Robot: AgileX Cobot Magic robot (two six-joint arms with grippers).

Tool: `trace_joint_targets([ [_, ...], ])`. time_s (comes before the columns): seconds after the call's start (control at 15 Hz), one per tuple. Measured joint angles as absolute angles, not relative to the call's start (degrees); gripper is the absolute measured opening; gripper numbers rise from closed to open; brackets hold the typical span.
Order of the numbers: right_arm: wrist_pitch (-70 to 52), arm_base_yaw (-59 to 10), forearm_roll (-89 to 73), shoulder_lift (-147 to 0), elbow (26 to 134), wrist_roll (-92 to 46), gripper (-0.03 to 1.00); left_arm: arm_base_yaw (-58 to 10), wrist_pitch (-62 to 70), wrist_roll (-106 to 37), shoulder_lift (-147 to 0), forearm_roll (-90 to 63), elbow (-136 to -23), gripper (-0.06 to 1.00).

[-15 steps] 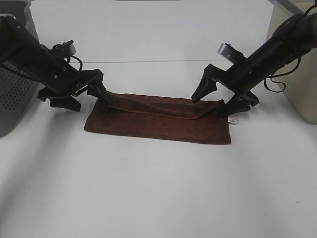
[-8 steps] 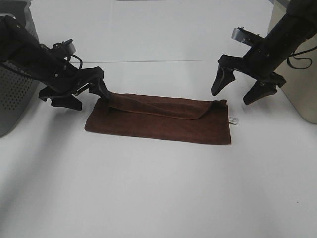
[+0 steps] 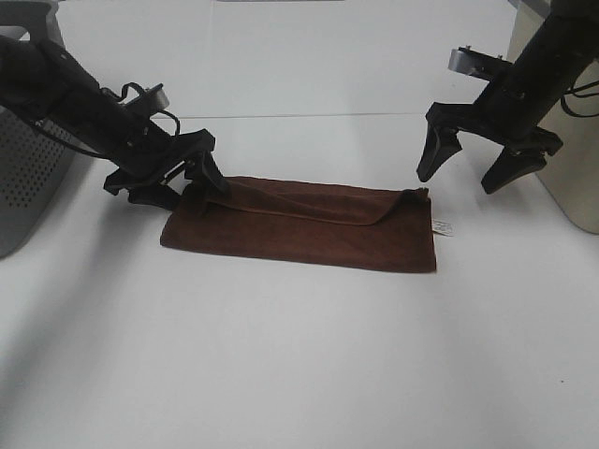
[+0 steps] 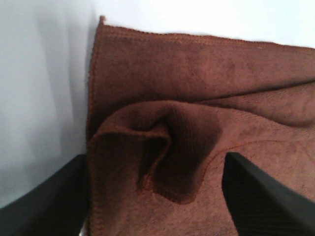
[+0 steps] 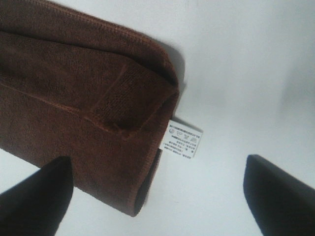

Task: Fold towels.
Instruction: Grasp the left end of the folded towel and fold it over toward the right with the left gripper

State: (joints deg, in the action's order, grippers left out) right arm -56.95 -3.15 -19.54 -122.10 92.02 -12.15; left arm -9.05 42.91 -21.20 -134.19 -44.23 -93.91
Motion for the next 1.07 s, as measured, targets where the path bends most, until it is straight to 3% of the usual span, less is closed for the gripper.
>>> trace_joint_targets([
  [0.07, -56.95, -3.15, -19.48, -122.1, 92.02, -12.15, 0.9, -9.11, 43.2, -21.2, -134.42, -44.23, -94.31, 0.61],
  [0.13, -56.89, -3.15, -19.42, -122.1, 92.02, -12.15, 0.9, -9.28, 43.43, -21.2, -134.65, -44.18, -94.65, 0.5],
  [0.33, -56.55, -3.15, -19.42, -122.1, 92.02, -12.15, 0.9, -9.28, 44.81, -21.2, -134.65, -43.49, -95.57, 0.09],
  [0.4, -56.55, -3.15, -19.42, -122.1, 92.02, -12.15, 0.9, -9.28, 44.86, -21.2, -134.65, -42.97, -95.57, 0.04],
  [0.8, -56.49, -3.15, -19.31, -122.1, 92.02, -12.15, 0.9, -5.79, 44.98, -9.17, -127.25, -28.48, -95.57, 0.03],
  [1.07, -56.49, -3.15, -19.08, -122.1, 92.02, -12.15, 0.9, -7.28, 48.53, -7.22, -124.33, -30.25, -97.52, 0.03],
])
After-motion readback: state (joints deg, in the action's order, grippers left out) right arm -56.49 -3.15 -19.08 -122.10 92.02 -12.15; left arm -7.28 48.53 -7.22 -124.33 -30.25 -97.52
